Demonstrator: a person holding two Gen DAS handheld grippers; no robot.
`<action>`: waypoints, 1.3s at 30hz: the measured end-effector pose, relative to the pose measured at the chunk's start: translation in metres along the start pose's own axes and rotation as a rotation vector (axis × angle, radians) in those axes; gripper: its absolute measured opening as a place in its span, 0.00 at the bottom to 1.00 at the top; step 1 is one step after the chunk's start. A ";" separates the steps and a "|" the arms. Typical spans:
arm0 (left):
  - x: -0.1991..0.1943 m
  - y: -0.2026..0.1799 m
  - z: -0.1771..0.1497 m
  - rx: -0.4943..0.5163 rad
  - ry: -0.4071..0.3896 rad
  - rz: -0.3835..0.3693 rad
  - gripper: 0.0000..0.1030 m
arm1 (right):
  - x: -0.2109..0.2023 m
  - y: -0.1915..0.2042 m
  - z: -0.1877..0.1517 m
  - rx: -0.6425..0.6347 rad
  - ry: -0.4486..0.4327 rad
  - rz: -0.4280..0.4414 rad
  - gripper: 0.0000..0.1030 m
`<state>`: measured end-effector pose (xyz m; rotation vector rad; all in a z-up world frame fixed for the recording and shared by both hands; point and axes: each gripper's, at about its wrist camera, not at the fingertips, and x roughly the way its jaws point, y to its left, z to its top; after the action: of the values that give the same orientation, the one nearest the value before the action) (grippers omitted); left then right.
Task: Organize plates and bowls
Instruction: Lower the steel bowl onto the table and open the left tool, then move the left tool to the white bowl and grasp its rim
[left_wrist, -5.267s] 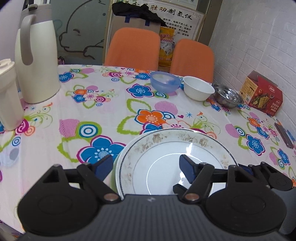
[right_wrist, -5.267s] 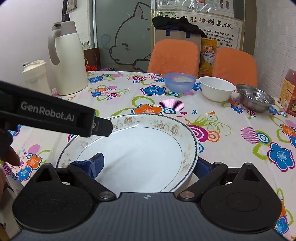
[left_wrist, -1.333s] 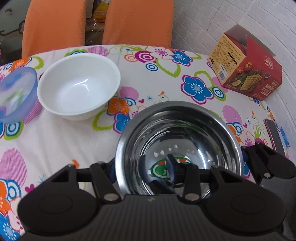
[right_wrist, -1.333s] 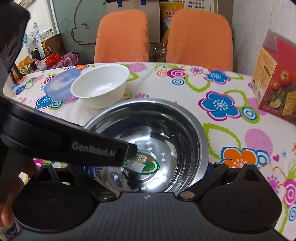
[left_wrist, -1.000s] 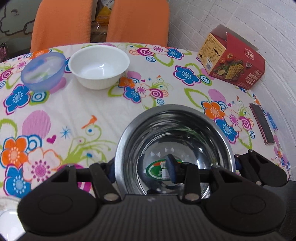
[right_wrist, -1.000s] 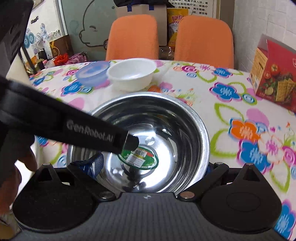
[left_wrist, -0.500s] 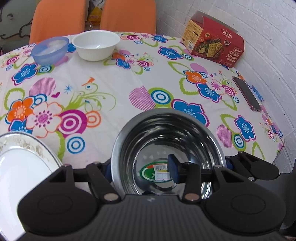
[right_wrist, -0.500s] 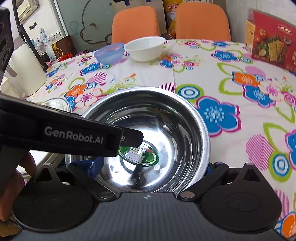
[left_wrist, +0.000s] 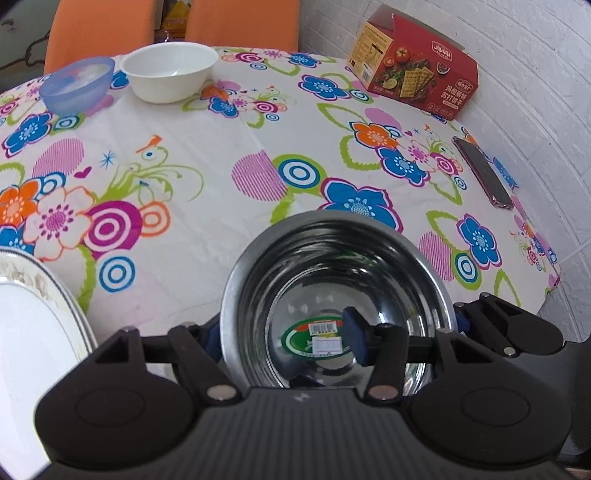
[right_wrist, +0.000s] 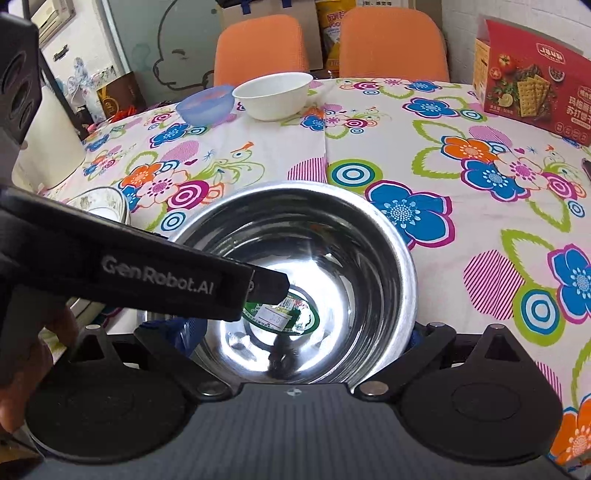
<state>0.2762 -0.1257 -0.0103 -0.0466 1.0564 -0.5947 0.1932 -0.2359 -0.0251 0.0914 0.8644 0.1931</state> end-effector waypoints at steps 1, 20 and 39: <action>-0.005 0.002 0.002 -0.004 -0.016 -0.002 0.56 | -0.005 -0.003 0.001 0.011 -0.017 0.001 0.84; -0.049 0.082 0.096 -0.211 -0.239 0.077 0.71 | -0.004 -0.027 0.088 0.020 -0.104 -0.032 0.84; 0.051 0.166 0.190 -0.721 -0.170 0.159 0.71 | 0.152 -0.035 0.236 -0.093 -0.071 -0.069 0.84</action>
<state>0.5243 -0.0567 -0.0069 -0.6273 1.0501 -0.0414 0.4738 -0.2395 0.0083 -0.0179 0.7858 0.1644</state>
